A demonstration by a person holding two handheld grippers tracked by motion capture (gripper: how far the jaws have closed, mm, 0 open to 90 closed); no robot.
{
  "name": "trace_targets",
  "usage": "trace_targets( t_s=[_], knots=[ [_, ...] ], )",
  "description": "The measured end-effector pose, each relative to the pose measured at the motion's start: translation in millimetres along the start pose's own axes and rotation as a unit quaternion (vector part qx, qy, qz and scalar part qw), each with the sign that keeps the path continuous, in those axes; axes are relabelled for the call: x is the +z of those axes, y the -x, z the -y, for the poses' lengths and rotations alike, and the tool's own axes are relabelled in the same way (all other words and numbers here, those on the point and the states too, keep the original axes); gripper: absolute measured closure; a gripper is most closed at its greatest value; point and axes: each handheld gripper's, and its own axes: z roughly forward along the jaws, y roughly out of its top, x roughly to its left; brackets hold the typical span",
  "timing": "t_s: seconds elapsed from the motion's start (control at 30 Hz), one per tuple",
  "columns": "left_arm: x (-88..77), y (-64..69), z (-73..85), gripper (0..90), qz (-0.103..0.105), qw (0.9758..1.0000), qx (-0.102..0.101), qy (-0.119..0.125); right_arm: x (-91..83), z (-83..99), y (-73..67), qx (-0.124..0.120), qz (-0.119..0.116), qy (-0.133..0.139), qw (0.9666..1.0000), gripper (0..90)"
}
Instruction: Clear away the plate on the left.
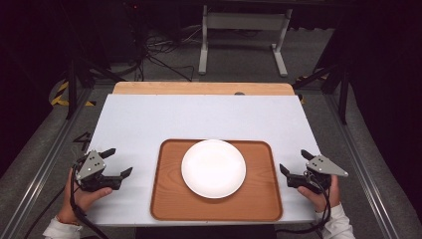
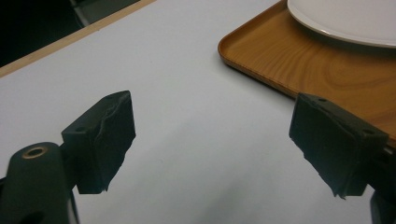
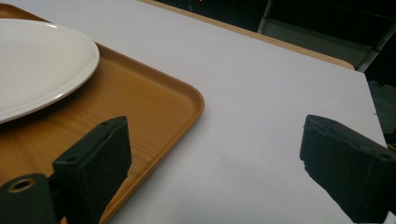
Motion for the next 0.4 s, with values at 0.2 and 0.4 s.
trace_targets(
  t_s=[0.2, 0.4],
  knots=[
    [1.7, 0.1, -2.4, 15.2, -0.001, 1.0000, 0.002, -0.002, -0.5, 1.1, 2.7, 0.004, 0.000, 0.001, 1.0000, 9.6],
    [2.6, 1.2, -4.6, 15.0, 0.000, 1.0000, 0.003, 0.000, -1.1, 1.7, 4.0, 0.007, -0.001, 0.003, 1.0000, 9.6]
  ],
)
